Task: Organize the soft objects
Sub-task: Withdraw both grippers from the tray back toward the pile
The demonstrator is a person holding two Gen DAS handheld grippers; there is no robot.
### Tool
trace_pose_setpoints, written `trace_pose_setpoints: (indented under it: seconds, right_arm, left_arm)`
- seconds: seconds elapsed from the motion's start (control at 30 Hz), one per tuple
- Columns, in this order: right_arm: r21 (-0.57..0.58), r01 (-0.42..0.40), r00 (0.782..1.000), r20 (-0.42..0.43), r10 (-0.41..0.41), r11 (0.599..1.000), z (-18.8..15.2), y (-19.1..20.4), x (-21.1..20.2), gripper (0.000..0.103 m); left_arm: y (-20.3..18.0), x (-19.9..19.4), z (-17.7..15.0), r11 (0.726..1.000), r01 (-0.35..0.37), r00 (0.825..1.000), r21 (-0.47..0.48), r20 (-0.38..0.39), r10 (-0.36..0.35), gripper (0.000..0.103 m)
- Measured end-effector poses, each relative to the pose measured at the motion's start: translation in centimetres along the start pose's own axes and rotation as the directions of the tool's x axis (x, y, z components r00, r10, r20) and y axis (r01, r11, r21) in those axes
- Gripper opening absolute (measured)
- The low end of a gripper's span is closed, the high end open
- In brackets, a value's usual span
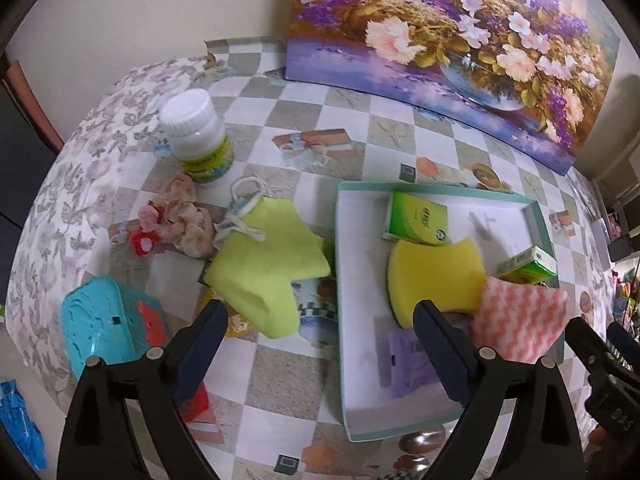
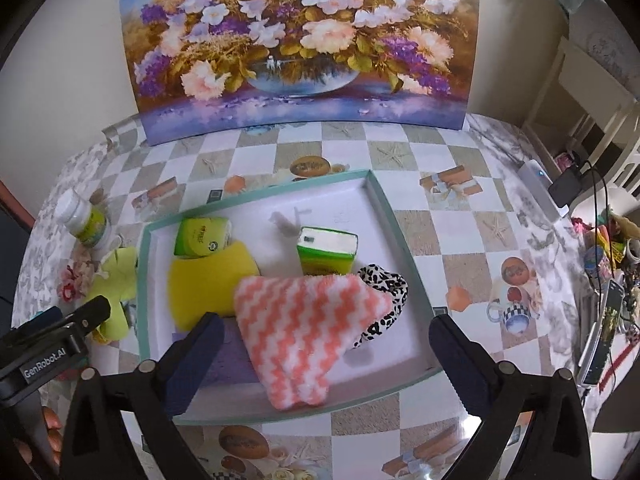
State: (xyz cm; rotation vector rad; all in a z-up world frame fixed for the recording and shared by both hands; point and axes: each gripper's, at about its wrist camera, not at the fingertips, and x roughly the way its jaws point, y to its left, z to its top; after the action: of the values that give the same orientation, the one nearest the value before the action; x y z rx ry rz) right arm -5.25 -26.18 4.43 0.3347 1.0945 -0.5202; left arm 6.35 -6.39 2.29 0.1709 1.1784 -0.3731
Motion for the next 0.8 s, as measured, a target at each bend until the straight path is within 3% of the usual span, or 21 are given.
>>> trace_pose_setpoints:
  seconds: [0.4, 0.57, 0.8]
  right_arm:
    - [-0.006, -0.004, 1.0, 0.025, 0.004, 1.0, 0.4, 1.1, -0.8, 0.103]
    - [-0.055, -0.067, 0.998, 0.018, 0.068, 0.996, 0.4, 4.2, -0.9, 0.103]
    - [-0.125, -0.087, 0.996, 0.001, 0.088, 0.988, -0.1, 8.2, -0.6, 0.103]
  left_arm:
    - [1.8, -1.0, 1.0, 1.0, -0.03, 0.999, -0.002, 0.016, 0.03, 0.094]
    - [5.3, -2.0, 1.9, 0.994, -0.099, 0.994, -0.04, 0.044, 0.1, 0.094]
    - [11.4, -2.6, 2.5, 0.972, -0.181, 0.981, -0.146, 0.043, 0.19, 0.094]
